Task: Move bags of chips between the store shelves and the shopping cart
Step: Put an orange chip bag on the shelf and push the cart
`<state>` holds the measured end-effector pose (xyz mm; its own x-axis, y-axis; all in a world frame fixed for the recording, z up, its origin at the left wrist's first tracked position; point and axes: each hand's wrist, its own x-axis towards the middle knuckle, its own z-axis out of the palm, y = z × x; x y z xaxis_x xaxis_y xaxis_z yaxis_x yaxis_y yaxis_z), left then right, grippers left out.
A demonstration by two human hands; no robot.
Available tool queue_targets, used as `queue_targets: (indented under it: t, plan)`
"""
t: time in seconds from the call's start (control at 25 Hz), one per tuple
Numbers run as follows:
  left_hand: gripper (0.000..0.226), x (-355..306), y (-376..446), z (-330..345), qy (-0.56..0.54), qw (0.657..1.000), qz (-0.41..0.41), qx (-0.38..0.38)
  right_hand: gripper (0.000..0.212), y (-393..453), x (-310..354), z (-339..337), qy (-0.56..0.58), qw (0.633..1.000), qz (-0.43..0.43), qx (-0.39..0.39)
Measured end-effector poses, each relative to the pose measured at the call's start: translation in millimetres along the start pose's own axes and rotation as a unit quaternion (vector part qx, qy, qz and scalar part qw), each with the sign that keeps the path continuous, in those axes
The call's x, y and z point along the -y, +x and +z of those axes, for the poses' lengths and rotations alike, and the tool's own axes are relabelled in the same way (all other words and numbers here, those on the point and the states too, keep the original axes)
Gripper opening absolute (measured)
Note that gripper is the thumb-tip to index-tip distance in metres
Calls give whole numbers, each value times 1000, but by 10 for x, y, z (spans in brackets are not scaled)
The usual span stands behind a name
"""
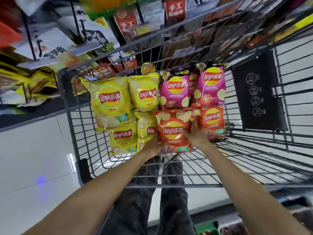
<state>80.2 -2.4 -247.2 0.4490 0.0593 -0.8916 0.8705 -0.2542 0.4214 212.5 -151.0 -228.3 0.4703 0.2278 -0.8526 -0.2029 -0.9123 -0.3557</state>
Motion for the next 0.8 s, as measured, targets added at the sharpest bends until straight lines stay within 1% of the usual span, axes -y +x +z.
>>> queue_targets:
  t: [0.04, 0.08, 0.16, 0.28, 0.36, 0.48, 0.52, 0.68, 0.72, 0.8]
  plan:
    - [84, -30, -71, -38, -4, 1000, 14, -5, 75, -62, 5, -29, 10, 1000, -5, -8]
    - [80, -78, -170, -100, -4, 999, 28, -15, 77, -154, 32, -76, 18, 1000, -11, -17]
    - [67, -239, -375, -238, -30, 997, 50, -40, 75, -353, 100, -194, 43, 998, -33, -41]
    - [67, -530, -645, -408, 2, 991, 100, -85, 68, -657, 228, -446, 84, 991, -67, -77]
    - [64, -820, -878, -464, -1, 984, 150, -99, 66, -883, 261, -684, 130, 980, -94, -117]
    - [58, -1238, -1218, -443, -13, 965, 228, -127, 77, -1283, 231, -1050, 200, 955, -132, -174]
    - [55, -1350, -1287, -426, -14, 958, 251, -138, 76, -1426, 223, -1162, 218, 946, -144, -190]
    - [49, -1809, -1630, -246, -1, 928, 329, -176, 52, -2130, 109, -1622, 263, 915, -198, -233]
    - [51, -1960, -1767, -134, 17, 915, 357, -188, 50, -2306, 8, -1743, 270, 906, -217, -243]
    - [57, -2180, -1926, 25, 33, 898, 388, -206, 48, -2622, -72, -1963, 258, 895, -241, -273]
